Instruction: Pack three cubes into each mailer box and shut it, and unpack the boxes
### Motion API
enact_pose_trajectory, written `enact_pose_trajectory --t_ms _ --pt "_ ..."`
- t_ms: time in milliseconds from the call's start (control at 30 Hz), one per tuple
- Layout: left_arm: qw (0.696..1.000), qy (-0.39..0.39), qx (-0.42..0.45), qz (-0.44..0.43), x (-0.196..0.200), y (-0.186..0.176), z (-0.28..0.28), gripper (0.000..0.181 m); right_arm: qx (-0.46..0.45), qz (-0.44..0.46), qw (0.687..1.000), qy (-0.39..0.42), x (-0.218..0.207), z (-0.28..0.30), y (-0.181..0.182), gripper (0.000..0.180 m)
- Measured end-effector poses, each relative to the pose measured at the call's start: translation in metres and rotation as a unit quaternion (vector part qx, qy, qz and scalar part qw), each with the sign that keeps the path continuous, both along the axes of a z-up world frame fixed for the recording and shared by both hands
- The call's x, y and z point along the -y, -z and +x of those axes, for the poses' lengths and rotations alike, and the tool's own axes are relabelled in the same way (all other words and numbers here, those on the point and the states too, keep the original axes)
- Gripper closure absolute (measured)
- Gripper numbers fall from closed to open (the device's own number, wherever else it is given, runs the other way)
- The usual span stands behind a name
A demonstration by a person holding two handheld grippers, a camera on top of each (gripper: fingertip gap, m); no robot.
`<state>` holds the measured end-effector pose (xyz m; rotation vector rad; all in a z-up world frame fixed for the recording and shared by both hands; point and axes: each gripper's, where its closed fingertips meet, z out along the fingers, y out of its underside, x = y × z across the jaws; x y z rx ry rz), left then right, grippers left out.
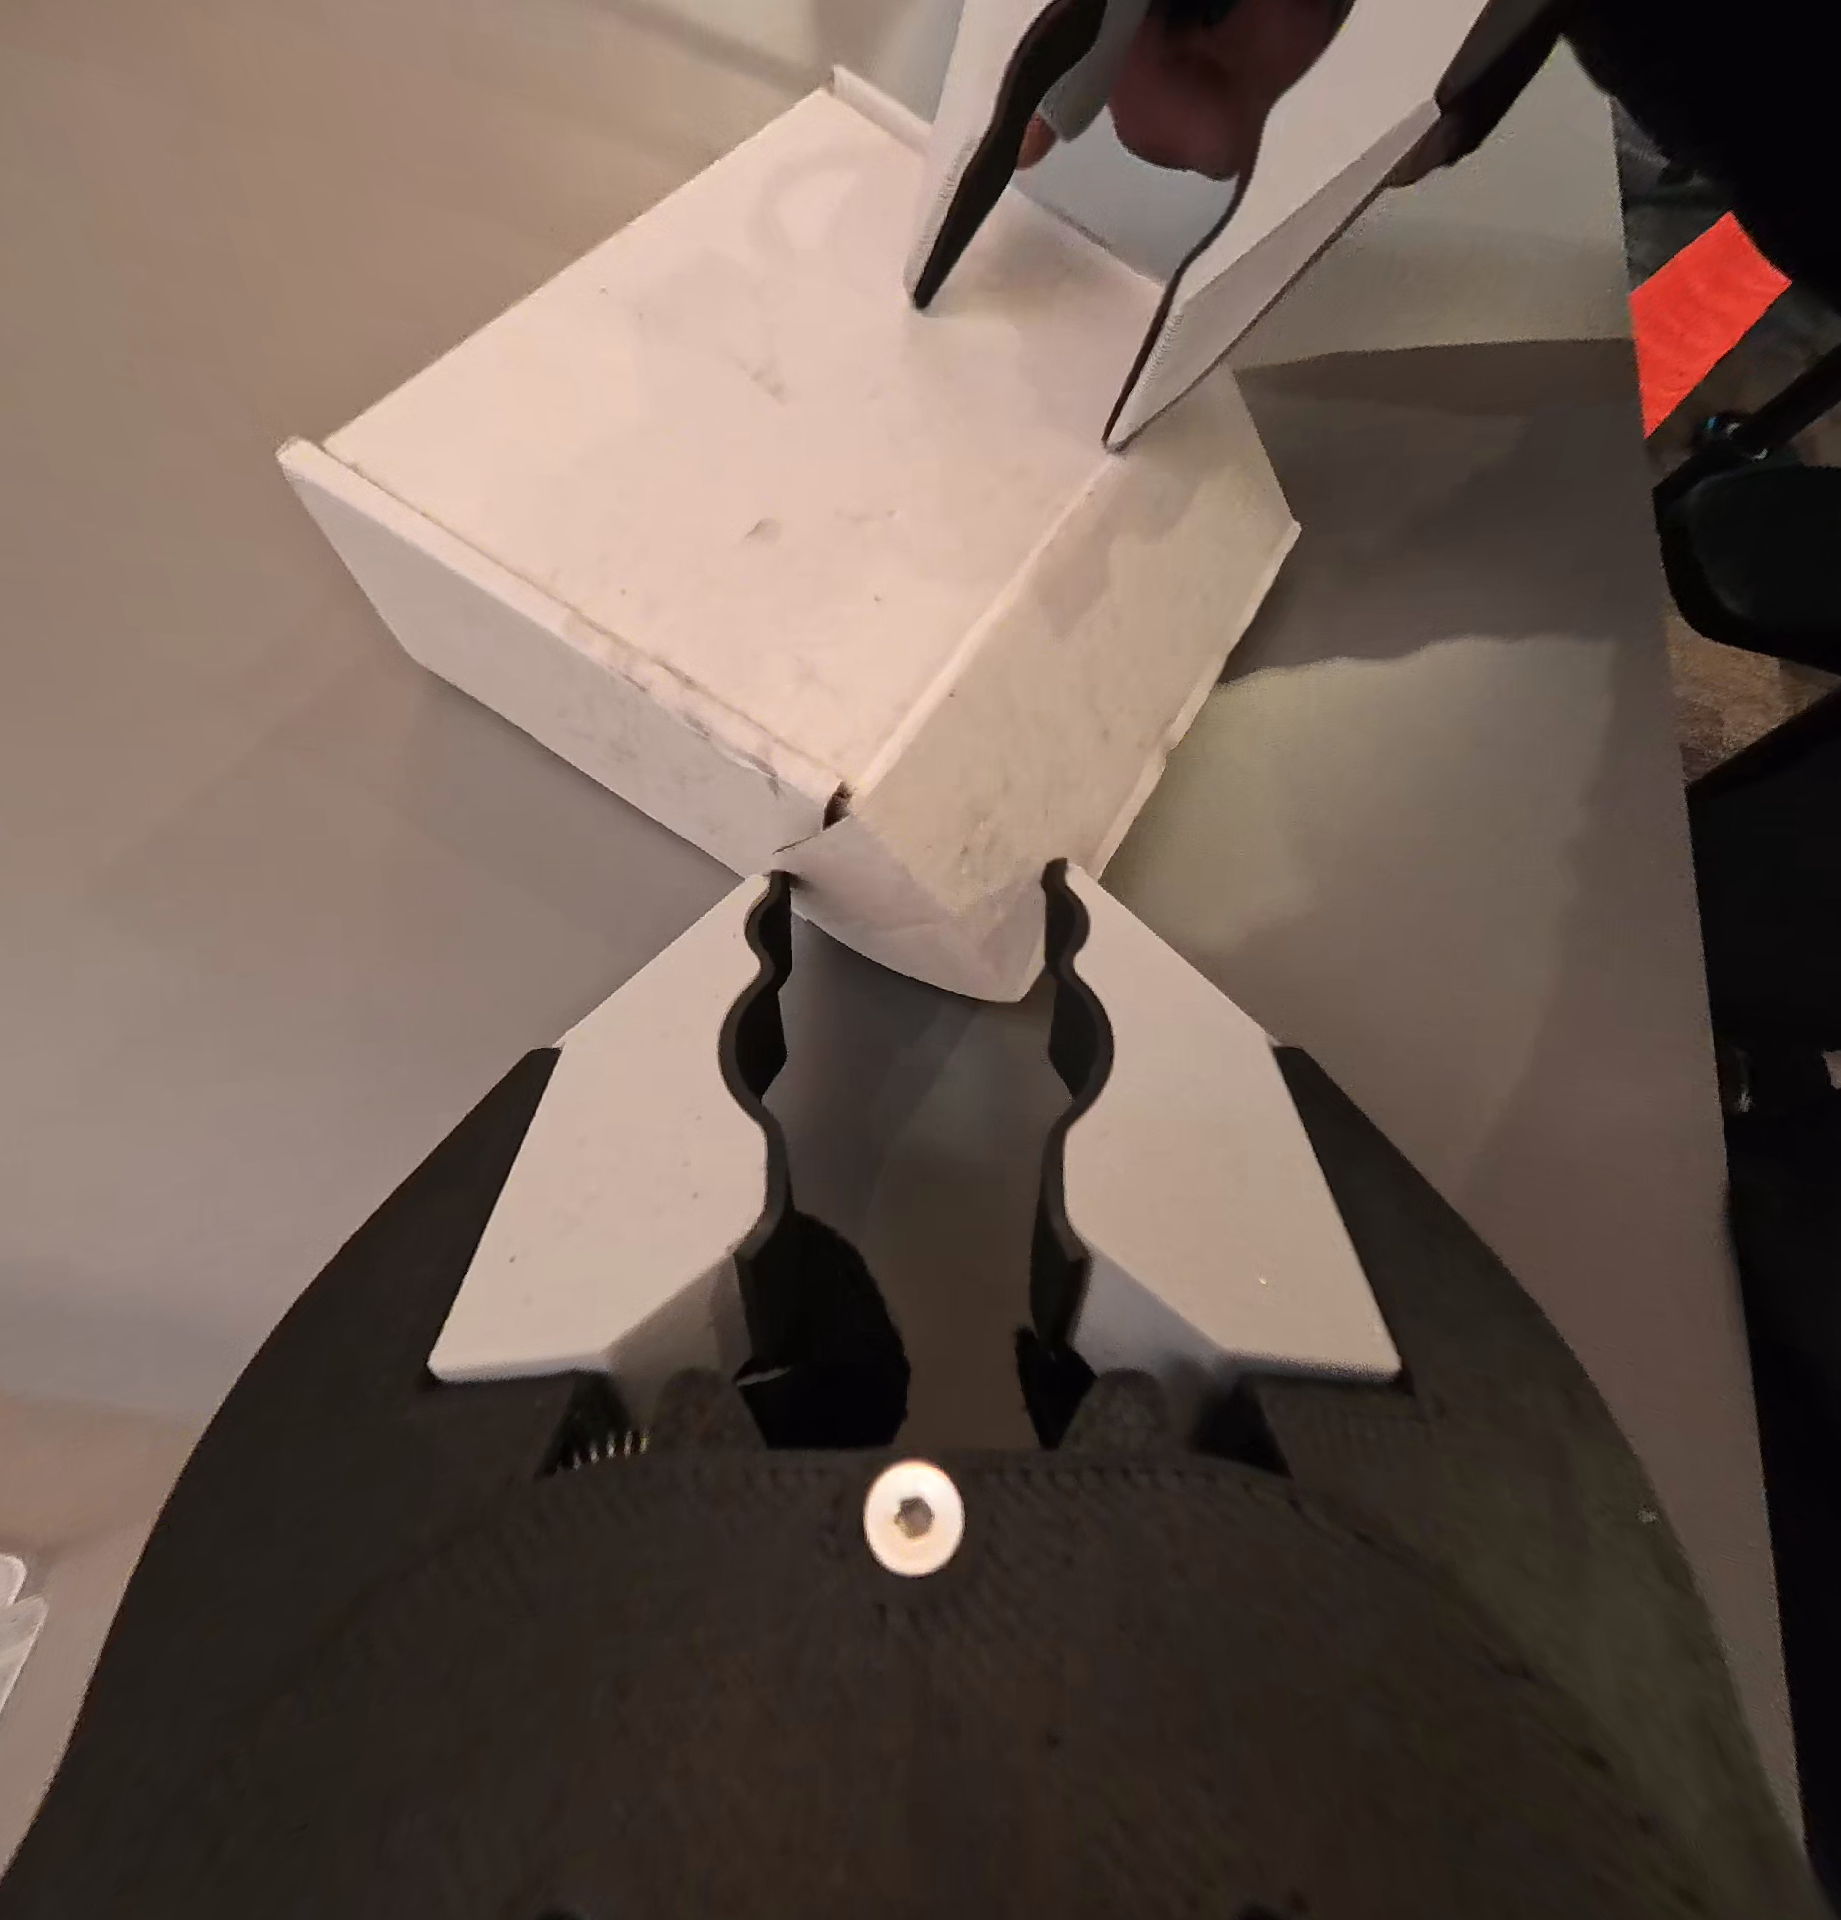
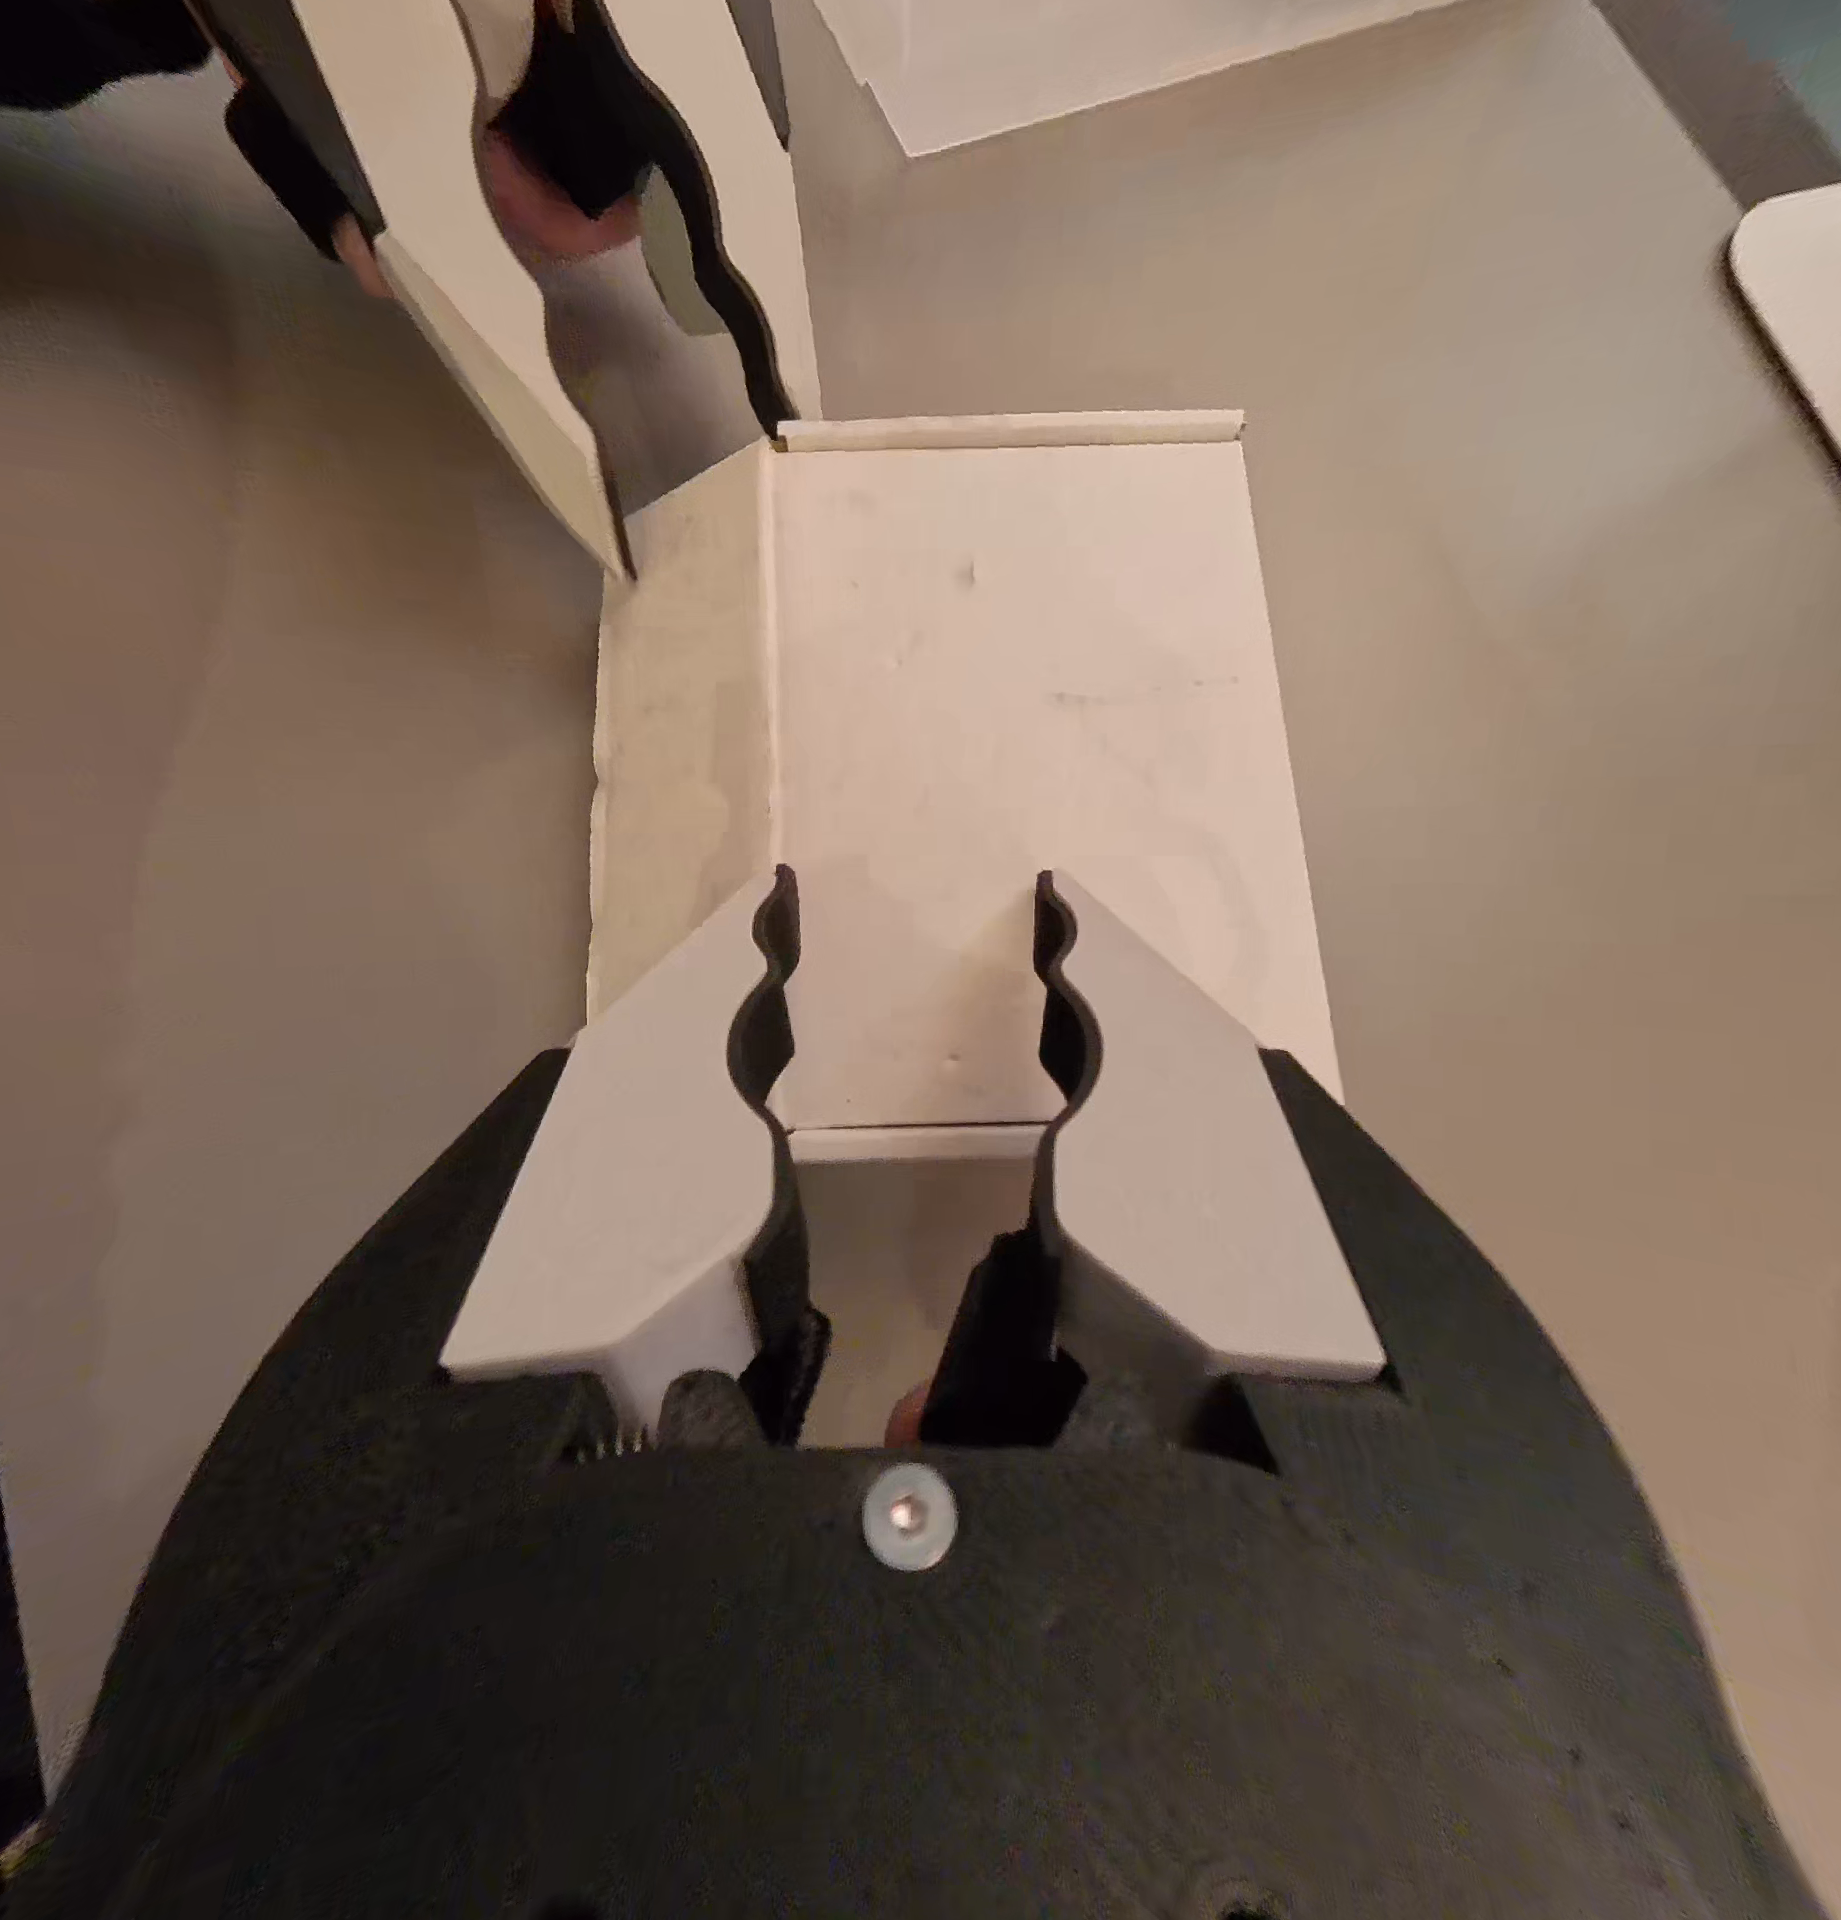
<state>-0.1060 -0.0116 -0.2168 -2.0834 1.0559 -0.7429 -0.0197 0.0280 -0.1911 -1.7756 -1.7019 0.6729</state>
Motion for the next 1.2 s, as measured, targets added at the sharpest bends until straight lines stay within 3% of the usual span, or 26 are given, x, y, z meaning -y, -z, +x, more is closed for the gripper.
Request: enact_pose_trajectory --t_ms 567,767,1100,1200 --pt "0.993 0.011 0.029 -0.111 0.021 -0.006 0.008 0.139 -0.005 -0.051 0.999 0.001 -0.003 -0.002 0.003 0.136" --pt "0.992 0.02 0.052 -0.115 0.03 -0.009 0.019 0.137 -0.001 -0.05 0.999 -0.002 -0.004 -0.002 0.004 0.136" --pt "0.998 -0.035 -0.012 -0.054 0.025 -0.005 0.007 0.133 -0.007 -0.047 0.999 0.0 -0.005 -0.003 0.003 0.136" --pt "0.997 -0.051 0.007 -0.055 0.026 -0.003 0.01 0.135 -0.006 -0.047 0.999 -0.001 -0.005 -0.003 0.003 0.136"
